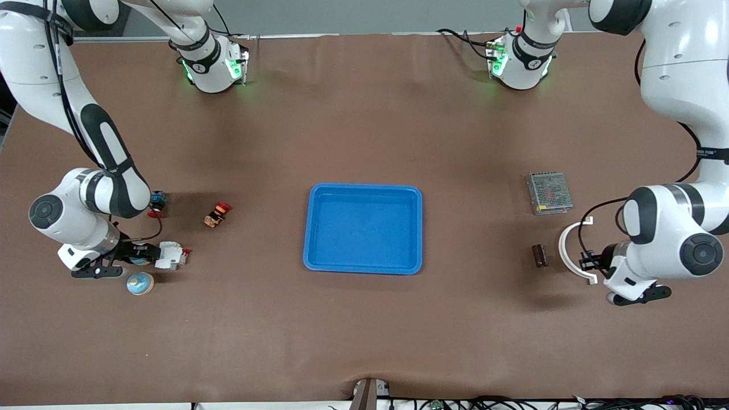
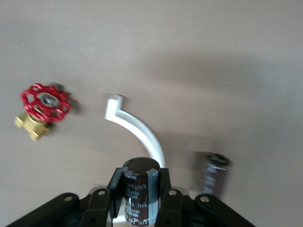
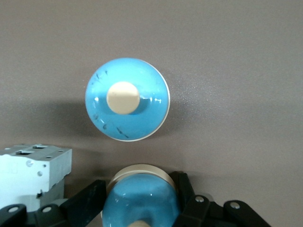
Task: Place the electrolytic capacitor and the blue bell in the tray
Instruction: 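Carry the capacitor over the tray while the right gripper lifts the bell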
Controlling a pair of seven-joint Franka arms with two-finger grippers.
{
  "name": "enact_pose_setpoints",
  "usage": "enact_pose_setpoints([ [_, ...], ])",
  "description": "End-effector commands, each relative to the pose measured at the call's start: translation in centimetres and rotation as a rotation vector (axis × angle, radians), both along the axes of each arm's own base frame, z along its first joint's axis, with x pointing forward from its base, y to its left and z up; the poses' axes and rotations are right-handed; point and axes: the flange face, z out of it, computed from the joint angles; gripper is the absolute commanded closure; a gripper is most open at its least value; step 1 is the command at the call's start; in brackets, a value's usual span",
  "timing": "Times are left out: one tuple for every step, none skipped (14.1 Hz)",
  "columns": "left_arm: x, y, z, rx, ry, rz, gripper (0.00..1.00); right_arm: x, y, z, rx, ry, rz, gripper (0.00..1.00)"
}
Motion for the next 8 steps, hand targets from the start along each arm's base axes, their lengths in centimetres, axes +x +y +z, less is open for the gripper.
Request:
enact_pose_setpoints([
  [-0.5,-4.0,3.5,0.022,0.001,0.072,1.00,-0.3,-0.1,-0.1,0.017,0.020,0.017,1.00],
  [-0.9,-6.5,3.9,0.029,0.014,0.096,1.00,-0.3,-0.1,0.0,0.018,0.025,0.017,1.00],
  [-1.3,-8.8,4.2,0.042,0.026,0.127,1.00,0.0,-0.2,0.5,0.022,0.042,0.017,1.00],
  [-1.7,-11.2,4.5,0.058,0.039,0.164,1.00,0.7,-0.3,1.8,0.025,0.057,0.018,1.00],
  [-2.2,-13.5,4.9,0.074,0.050,0.191,1.00,1.3,-0.4,3.3,0.029,0.073,0.021,1.00],
  [-2.8,-15.8,4.9,0.088,0.056,0.210,1.00,1.8,-0.5,4.4,0.034,0.091,0.026,1.00],
  [-3.3,-18.4,4.9,0.092,0.052,0.229,1.00,2.3,-0.6,5.4,0.037,0.105,0.028,1.00],
  [-3.8,-20.3,4.8,0.092,0.052,0.263,1.00,2.8,-0.8,6.4,0.037,0.108,0.029,1.00],
])
